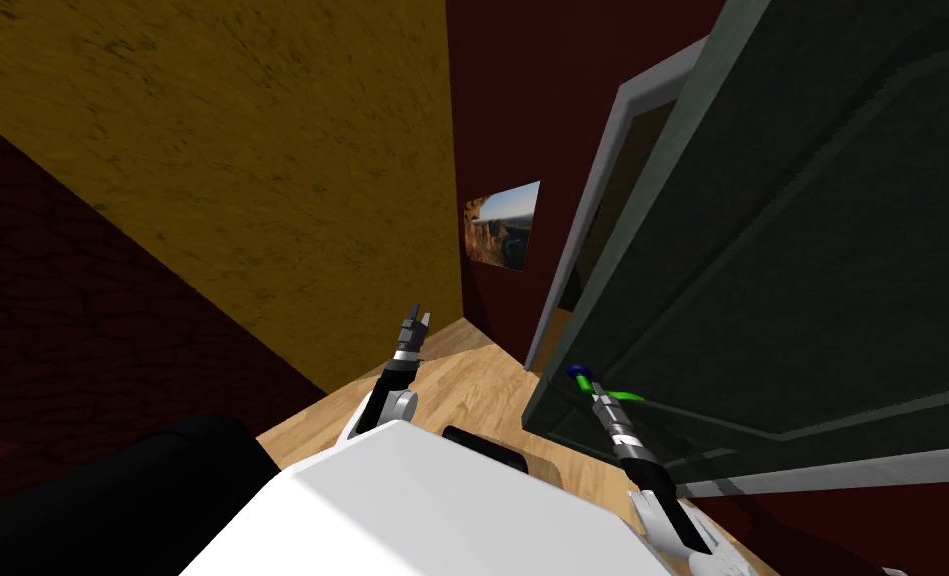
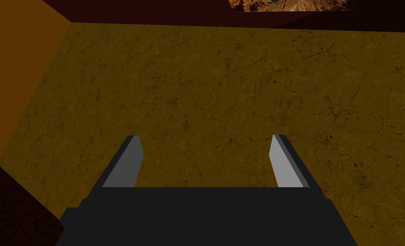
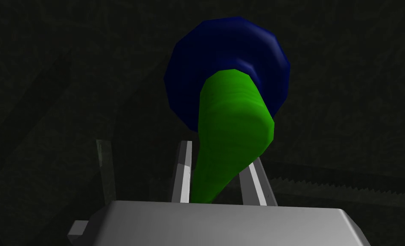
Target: Pull the door open
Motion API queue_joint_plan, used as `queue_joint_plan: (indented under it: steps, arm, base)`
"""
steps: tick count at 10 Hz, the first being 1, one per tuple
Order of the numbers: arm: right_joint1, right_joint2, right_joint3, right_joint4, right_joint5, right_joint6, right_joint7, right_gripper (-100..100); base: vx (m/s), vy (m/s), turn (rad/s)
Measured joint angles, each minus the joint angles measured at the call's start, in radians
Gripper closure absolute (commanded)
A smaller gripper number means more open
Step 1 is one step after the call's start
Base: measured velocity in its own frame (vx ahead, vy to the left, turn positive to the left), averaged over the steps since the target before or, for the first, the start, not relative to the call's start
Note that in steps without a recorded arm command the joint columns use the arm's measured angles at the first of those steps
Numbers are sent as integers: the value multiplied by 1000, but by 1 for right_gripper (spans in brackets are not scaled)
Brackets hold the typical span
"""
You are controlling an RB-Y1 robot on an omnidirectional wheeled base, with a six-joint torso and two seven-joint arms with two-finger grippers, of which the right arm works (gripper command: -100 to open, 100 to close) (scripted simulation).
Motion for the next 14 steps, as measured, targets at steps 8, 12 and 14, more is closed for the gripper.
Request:
queue_joint_plan:
  steps: [8, 12, 14]
  arm:
    - [53, -58, 50, 17, 23, -116, -70, 100]
    - [100, -92, 73, 24, 34, -198, -103, 100]
    - [106, -94, 76, 32, 34, -207, -108, 100]
  base:
    - [-181, -73, 117]
    - [-175, -82, 105]
    - [-148, -74, 171]
